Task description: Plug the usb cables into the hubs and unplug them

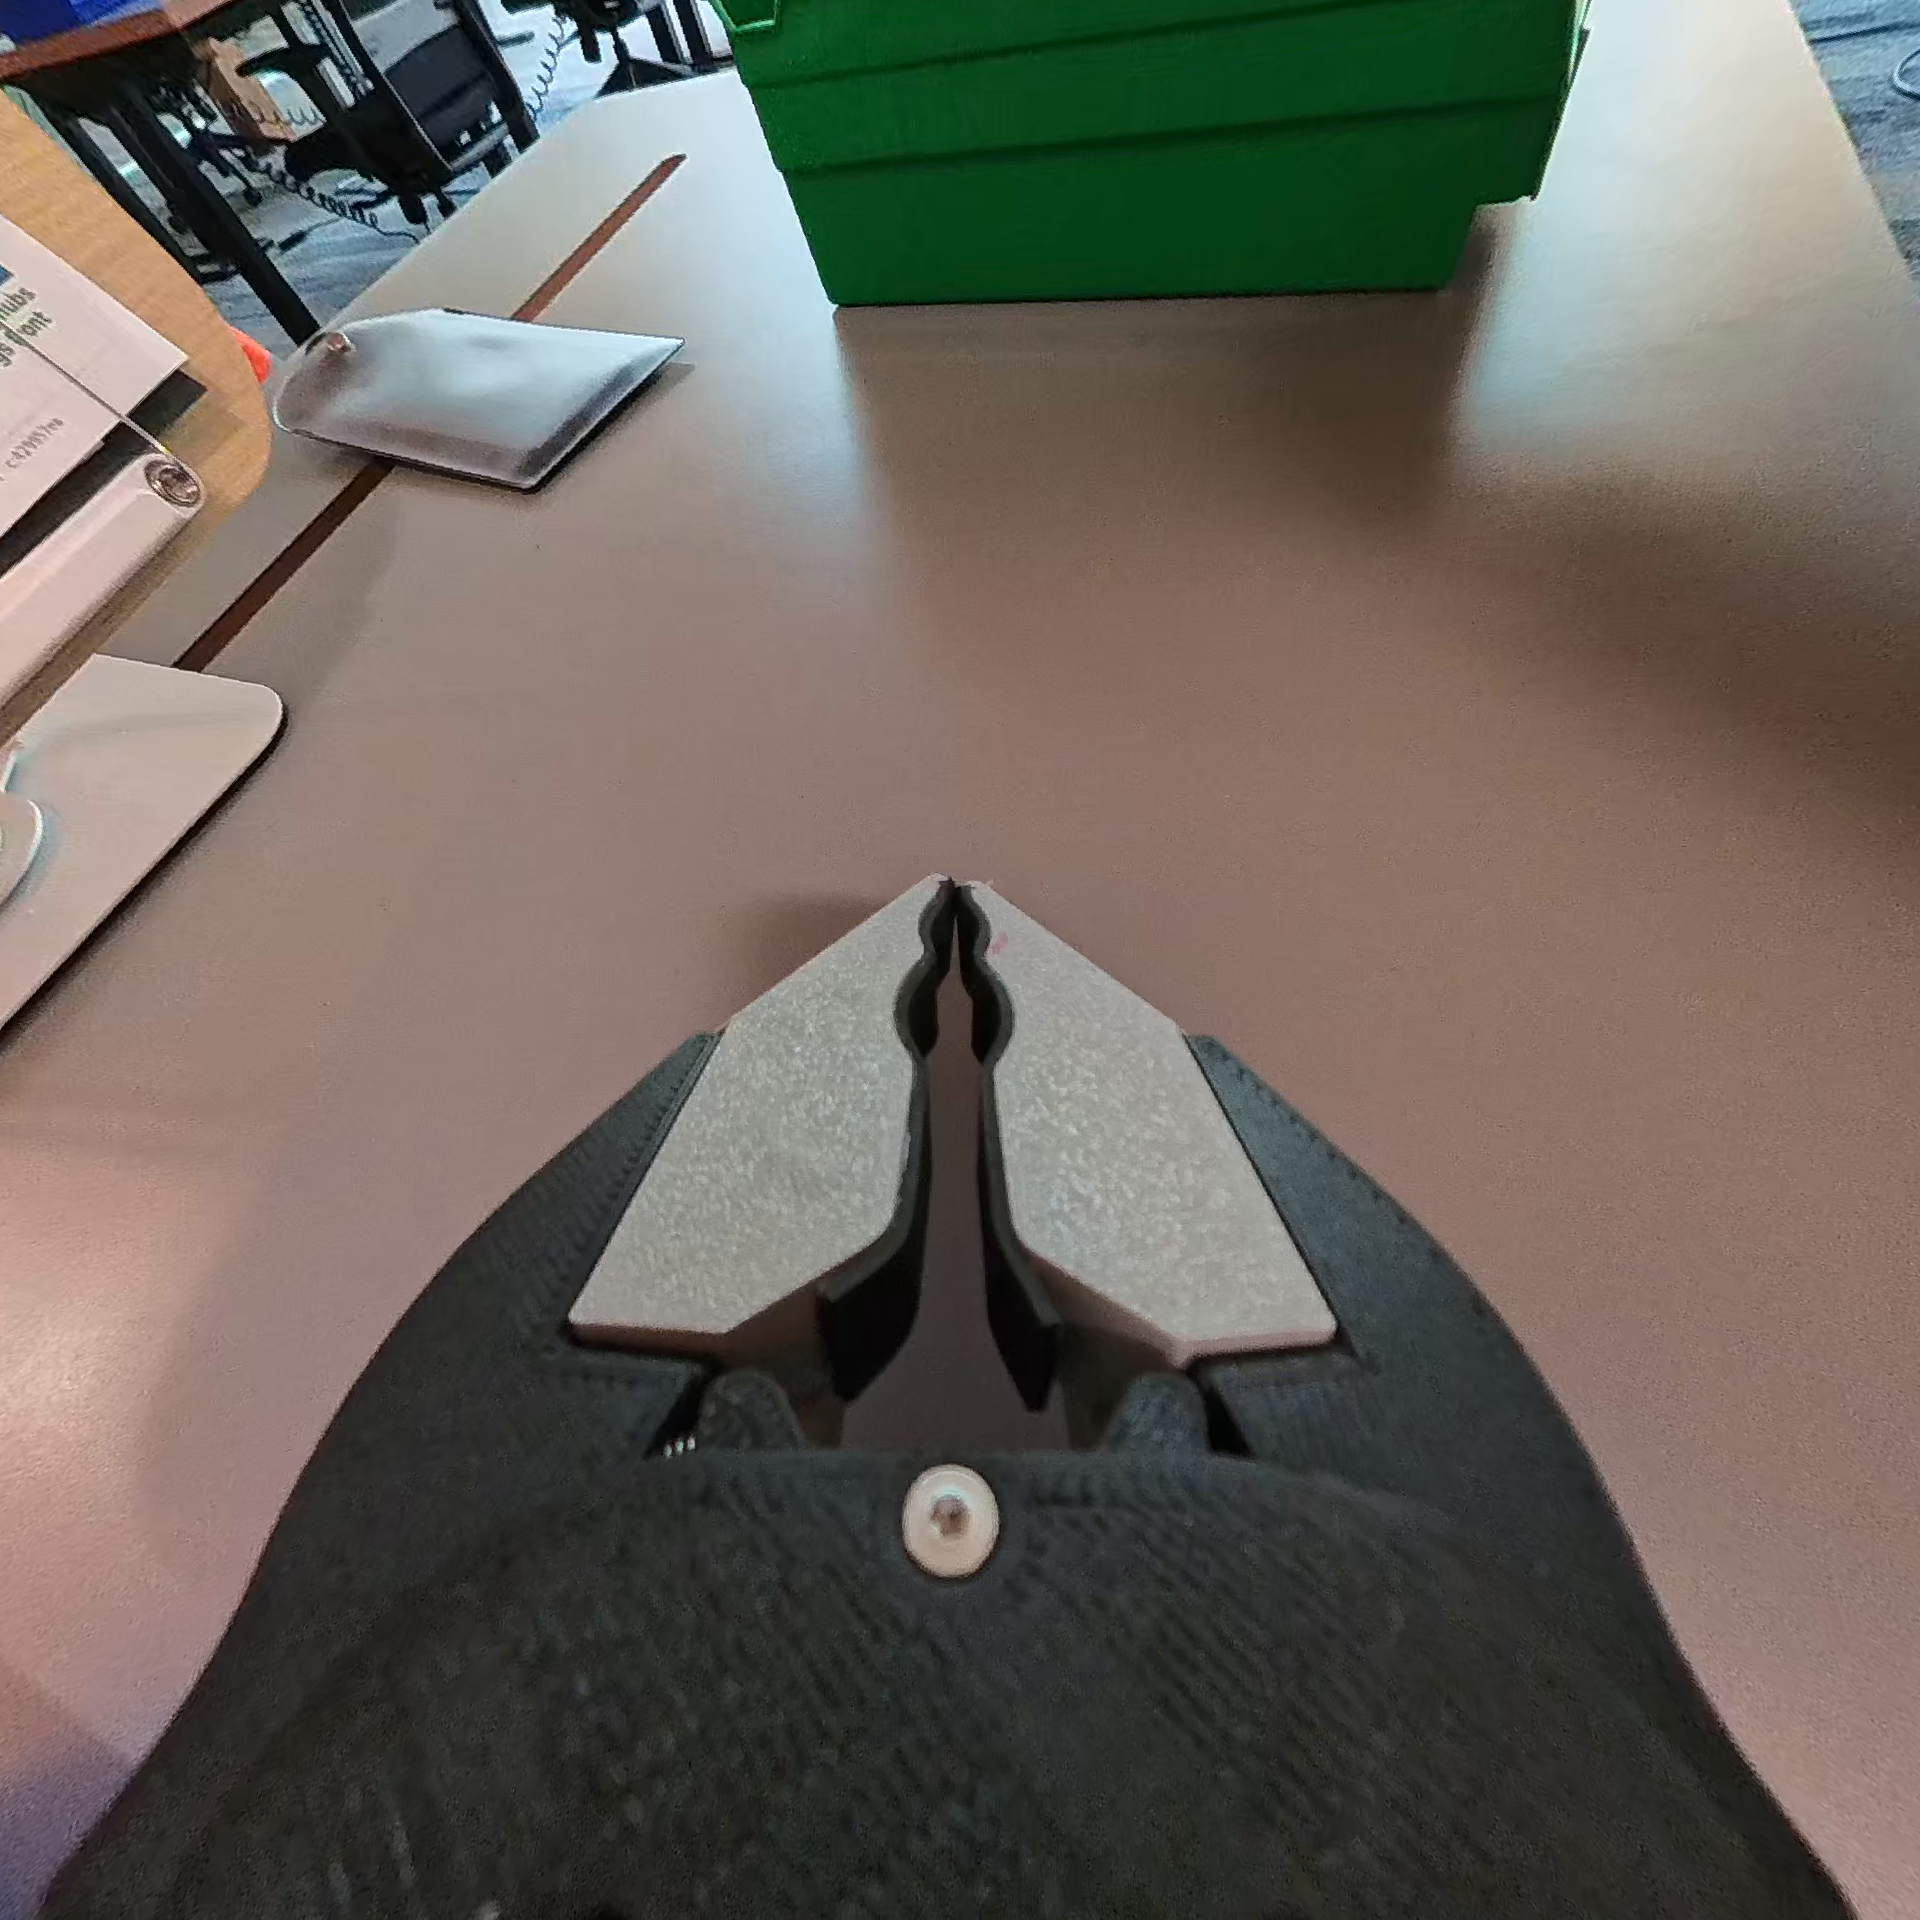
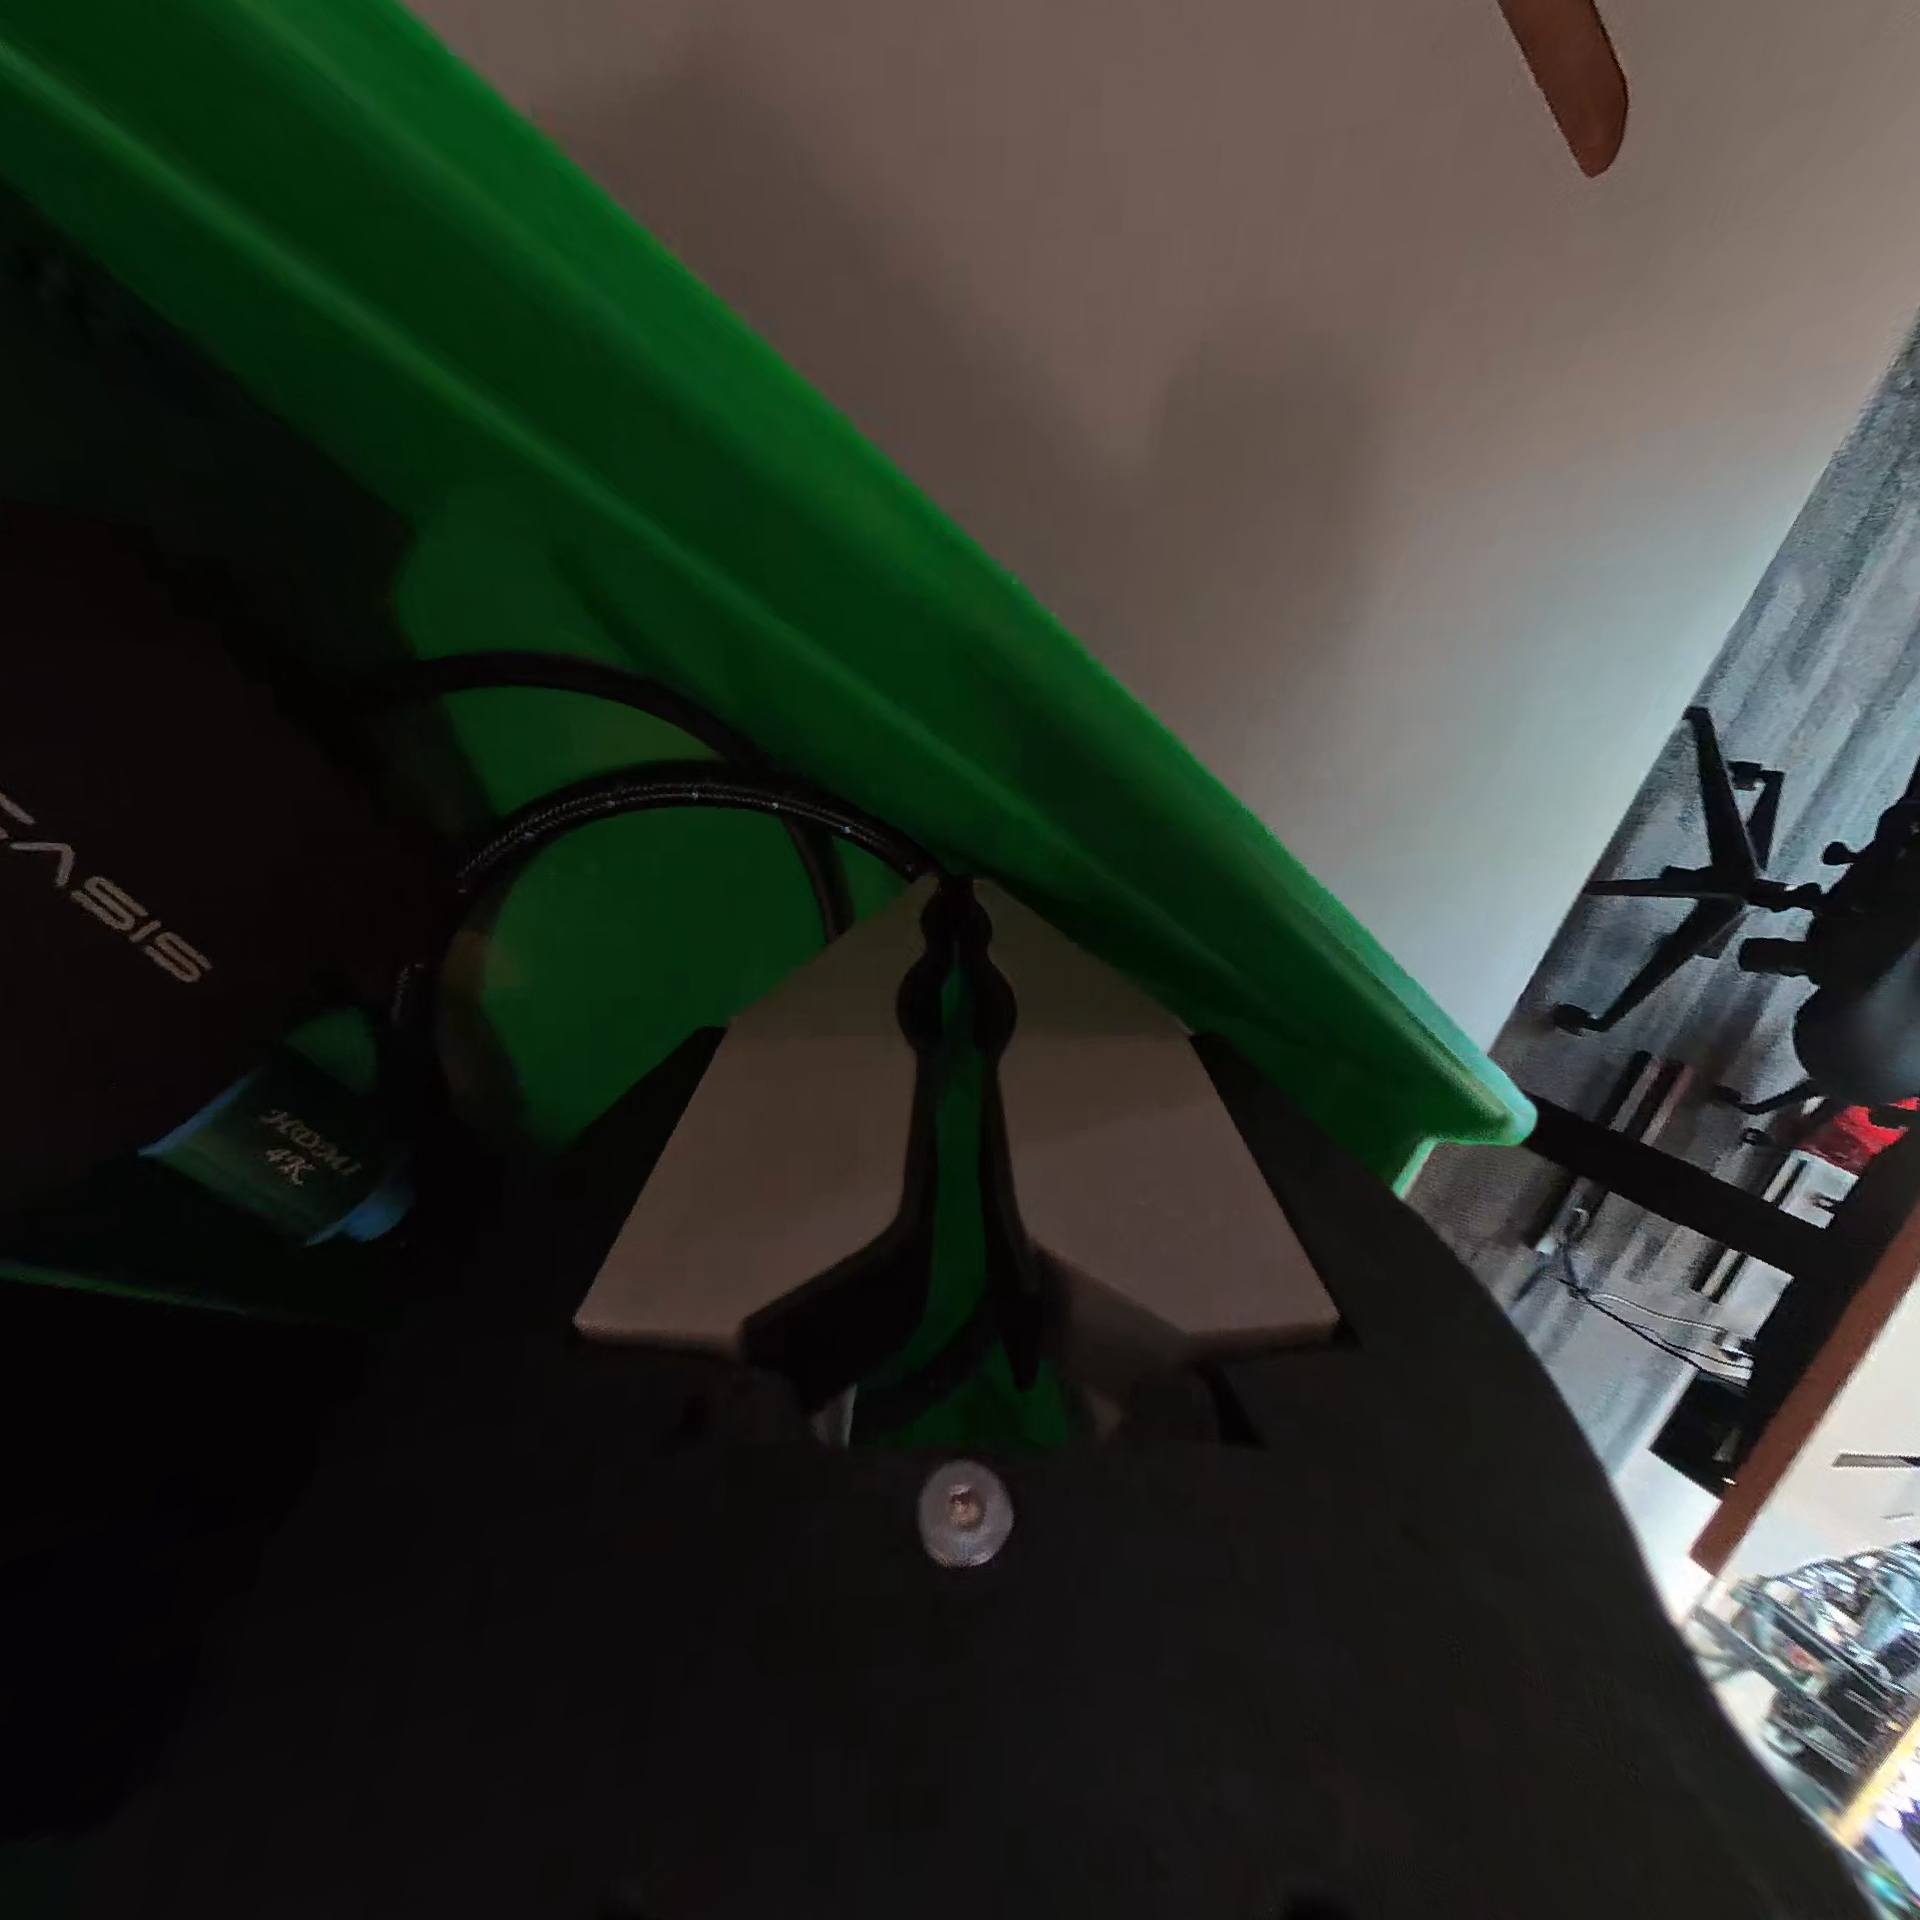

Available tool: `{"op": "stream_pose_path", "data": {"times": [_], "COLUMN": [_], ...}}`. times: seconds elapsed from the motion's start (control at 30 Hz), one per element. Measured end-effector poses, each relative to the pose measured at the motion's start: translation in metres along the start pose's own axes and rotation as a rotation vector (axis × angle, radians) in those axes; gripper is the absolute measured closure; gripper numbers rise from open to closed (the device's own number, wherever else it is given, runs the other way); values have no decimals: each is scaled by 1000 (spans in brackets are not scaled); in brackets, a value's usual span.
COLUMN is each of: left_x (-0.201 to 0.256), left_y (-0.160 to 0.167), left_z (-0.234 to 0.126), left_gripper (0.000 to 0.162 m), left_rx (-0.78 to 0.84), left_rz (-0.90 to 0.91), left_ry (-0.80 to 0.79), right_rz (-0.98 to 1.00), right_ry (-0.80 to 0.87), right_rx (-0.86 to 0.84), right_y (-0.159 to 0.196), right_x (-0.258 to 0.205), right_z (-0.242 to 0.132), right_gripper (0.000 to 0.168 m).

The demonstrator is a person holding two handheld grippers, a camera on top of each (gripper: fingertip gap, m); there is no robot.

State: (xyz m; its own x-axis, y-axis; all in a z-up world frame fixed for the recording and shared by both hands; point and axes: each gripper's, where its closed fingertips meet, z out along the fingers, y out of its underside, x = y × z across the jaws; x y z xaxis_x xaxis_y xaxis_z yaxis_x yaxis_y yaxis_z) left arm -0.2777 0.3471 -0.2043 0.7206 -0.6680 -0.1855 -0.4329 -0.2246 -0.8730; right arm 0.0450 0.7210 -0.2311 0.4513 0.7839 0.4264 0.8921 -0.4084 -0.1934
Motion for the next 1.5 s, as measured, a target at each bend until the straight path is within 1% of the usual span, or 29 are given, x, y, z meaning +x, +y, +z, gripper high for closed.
{"op": "stream_pose_path", "data": {"times": [0.03,0.1,0.17,0.33,0.4,0.5,0.53,0.57,0.6,0.63,0.7,0.8,0.87,0.93,0.97,1.0,1.03,1.1,1.17,1.23,1.33,1.4,1.5], "left_x": [0,1,2,1,1,1,1,1,1,1,-1,-2,-3,-3,-4,-5,-5,-6,-8,-9,-10,-8,-1], "left_y": [0,1,1,1,1,1,1,1,1,1,1,1,1,0,0,0,0,-1,-2,-3,-4,-5,-11], "left_z": [0,1,1,1,1,1,1,1,1,1,1,1,1,0,0,0,0,-1,-2,-3,-2,0,2], "left_gripper": [162,162,162,162,162,162,162,162,162,162,162,162,162,162,162,162,162,162,162,162,162,162,162], "left_rx": [-2,-6,-9,-6,-7,-10,-11,-12,-12,-13,-11,-11,-8,-4,-1,0,3,8,16,26,26,22,44], "left_rz": [2,9,14,11,11,16,17,18,19,19,19,25,34,43,44,42,40,35,24,15,15,7,8], "left_ry": [1,3,3,2,1,-3,-4,-6,-7,-10,-19,-27,-35,-40,-42,-46,-48,-54,-58,-61,-67,-76,-66], "right_rz": [18,69,130,319,351,363,366,371,374,371,347,303,278,185,134,95,72,61,31,-20,-50,-75,-62], "right_ry": [-12,-28,-42,-183,-228,-180,-187,-210,-245,-285,-365,-514,-626,-788,-857,-900,-908,-844,-765,-729,-696,-636,-615], "right_rx": [11,37,99,353,400,430,468,520,587,668,836,1067,1152,1146,1136,1133,1133,1139,1120,1050,999,979,964], "right_y": [-1,-3,-9,-33,-35,-32,-35,-41,-48,-56,-71,-88,-98,-107,-112,-118,-127,-151,-173,-187,-193,-192,-191], "right_x": [0,2,6,9,7,11,7,0,-10,-23,-55,-118,-167,-228,-257,-282,-301,-327,-349,-371,-392,-396,-394], "right_z": [-1,-6,-18,-73,-93,-117,-130,-145,-162,-182,-222,-270,-284,-286,-286,-284,-281,-266,-245,-220,-197,-184,-180], "right_gripper": [168,168,168,168,168,168,156,143,144,140,120,117,115,114,123,128,122,103,101,98,97,97,97]}}
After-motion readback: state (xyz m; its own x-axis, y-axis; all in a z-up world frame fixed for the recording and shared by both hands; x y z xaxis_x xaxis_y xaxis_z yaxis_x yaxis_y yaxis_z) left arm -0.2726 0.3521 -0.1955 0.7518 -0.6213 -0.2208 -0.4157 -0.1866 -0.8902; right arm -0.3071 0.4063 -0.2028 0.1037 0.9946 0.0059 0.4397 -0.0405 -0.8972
